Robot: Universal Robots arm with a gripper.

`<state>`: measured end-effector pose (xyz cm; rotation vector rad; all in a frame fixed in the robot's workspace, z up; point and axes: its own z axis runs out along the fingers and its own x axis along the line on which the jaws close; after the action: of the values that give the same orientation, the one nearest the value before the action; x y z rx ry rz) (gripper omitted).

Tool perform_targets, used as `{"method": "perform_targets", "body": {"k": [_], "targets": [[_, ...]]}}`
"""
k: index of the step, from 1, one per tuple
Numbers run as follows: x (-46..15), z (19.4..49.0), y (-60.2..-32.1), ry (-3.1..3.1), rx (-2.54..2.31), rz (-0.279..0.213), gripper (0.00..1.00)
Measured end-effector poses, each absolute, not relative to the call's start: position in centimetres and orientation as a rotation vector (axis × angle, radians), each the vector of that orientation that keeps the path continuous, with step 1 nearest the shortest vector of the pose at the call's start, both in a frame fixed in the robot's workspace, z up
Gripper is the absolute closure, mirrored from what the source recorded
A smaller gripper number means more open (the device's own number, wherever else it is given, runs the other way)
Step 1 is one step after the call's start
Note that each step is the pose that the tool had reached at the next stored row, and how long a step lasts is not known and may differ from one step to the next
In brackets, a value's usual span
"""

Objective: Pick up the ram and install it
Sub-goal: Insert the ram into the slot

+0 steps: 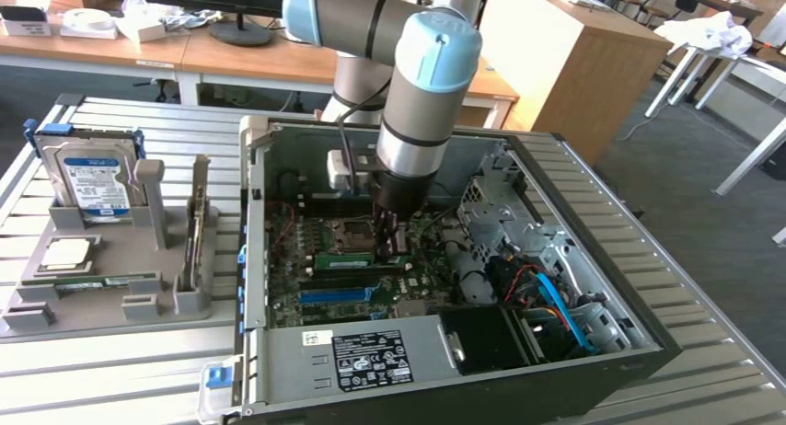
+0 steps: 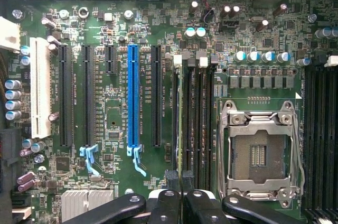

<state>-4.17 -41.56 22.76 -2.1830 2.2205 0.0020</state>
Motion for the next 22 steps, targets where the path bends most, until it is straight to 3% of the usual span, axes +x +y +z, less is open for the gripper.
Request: {"method": "perform_targets", "body": {"k": [22], "targets": [[-4.16,22.79,-41.56,2.21,-2.194,0.002,0.88]]}}
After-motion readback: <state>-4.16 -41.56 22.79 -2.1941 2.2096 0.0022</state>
